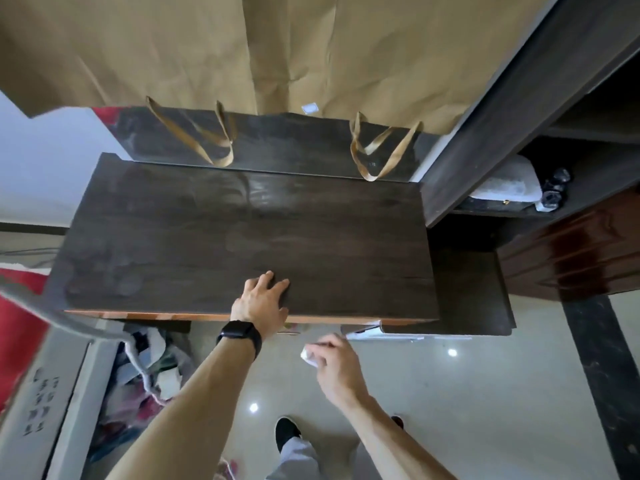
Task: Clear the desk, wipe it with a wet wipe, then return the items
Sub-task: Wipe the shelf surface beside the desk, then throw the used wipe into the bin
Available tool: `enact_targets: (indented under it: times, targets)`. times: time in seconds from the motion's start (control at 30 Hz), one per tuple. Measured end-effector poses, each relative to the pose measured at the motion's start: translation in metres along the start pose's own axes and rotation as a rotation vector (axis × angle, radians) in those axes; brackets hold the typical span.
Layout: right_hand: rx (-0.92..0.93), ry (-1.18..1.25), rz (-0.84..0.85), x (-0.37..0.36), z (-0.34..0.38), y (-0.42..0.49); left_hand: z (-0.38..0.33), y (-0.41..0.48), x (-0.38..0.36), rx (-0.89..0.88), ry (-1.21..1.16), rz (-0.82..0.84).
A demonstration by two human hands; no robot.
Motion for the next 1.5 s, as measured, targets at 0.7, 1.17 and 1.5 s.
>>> enact_targets:
  times: [0.7, 1.17, 1.5]
  targets:
    - [0.076, 0.365, -0.687, 0.268, 0.074, -0.115, -0.173, -0.075, 0.149, -0.433, 0.051, -0.14]
    - [-0.208, 0.141, -1.373, 0.49, -0.101, -0.373, -0.62, -0.201, 0.16, -1.107, 0.332, -0.277]
    - [-0.674, 0.135, -1.746, 0.526, -0.241, -0.592, -0.888, -0.367, 0.034, -1.615, 0.498, -0.256]
Point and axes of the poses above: each hand's wrist, its own y-axis towards the middle knuckle, its own x-axis out of the back of the hand, z = x × y, the point moved 1 cm from there along y, towards the middle knuckle, and after that the axes turned 11 degrees about y, right-handed, at the moved point
